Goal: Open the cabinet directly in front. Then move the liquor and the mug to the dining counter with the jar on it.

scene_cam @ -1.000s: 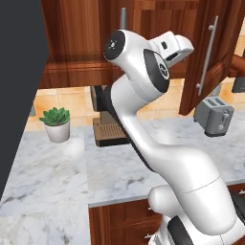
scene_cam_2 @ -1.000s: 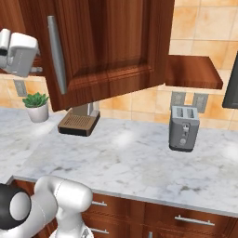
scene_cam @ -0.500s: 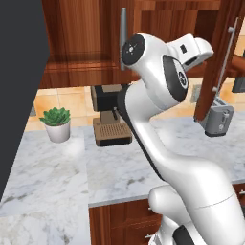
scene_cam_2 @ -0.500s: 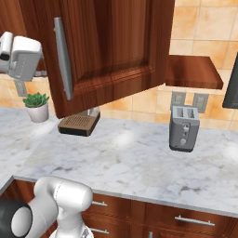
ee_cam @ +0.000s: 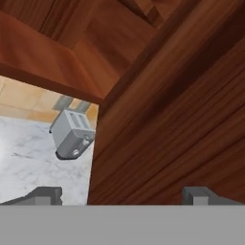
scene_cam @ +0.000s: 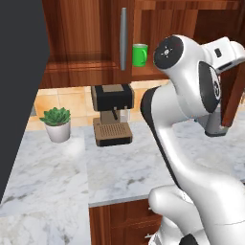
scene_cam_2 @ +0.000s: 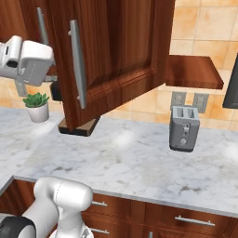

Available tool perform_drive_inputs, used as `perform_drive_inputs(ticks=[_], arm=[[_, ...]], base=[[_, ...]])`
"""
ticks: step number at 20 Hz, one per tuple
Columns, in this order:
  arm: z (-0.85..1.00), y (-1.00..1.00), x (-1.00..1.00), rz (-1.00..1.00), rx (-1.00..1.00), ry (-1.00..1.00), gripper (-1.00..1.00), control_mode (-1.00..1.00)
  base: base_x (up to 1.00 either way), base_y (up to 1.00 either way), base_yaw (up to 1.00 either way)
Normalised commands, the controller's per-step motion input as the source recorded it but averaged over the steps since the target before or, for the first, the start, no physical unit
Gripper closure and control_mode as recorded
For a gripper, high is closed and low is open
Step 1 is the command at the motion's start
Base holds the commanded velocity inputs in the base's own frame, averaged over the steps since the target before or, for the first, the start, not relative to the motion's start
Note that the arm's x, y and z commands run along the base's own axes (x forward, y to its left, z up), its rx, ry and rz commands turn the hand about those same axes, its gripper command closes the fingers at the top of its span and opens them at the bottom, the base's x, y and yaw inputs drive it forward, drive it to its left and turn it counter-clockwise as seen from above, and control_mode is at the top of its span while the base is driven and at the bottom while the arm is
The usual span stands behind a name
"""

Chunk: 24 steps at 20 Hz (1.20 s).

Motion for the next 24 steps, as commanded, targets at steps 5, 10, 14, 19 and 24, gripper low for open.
perform_drive_inputs(ticks=[5, 10, 14, 19, 24], arm=[[0.00, -0.77, -0.29, 0.00, 0.04, 0.00, -1.00, -1.00], [0.00, -0.74, -0.15, 0.00, 0.05, 0.00, -1.00, -1.00], [0.00, -0.70, -0.05, 0.00, 0.06, 0.00, -1.00, -1.00], [-0.02, -0.59, -0.01, 0.00, 0.07, 0.00, -1.00, -1.00], [-0.06, -0.31, -0.02, 0.00, 0.05, 0.00, -1.00, -1.00]], base=[[0.00, 0.00, 0.00], [0.00, 0.00, 0.00], [0.00, 0.00, 0.00], [0.00, 0.00, 0.00], [0.00, 0.00, 0.00]])
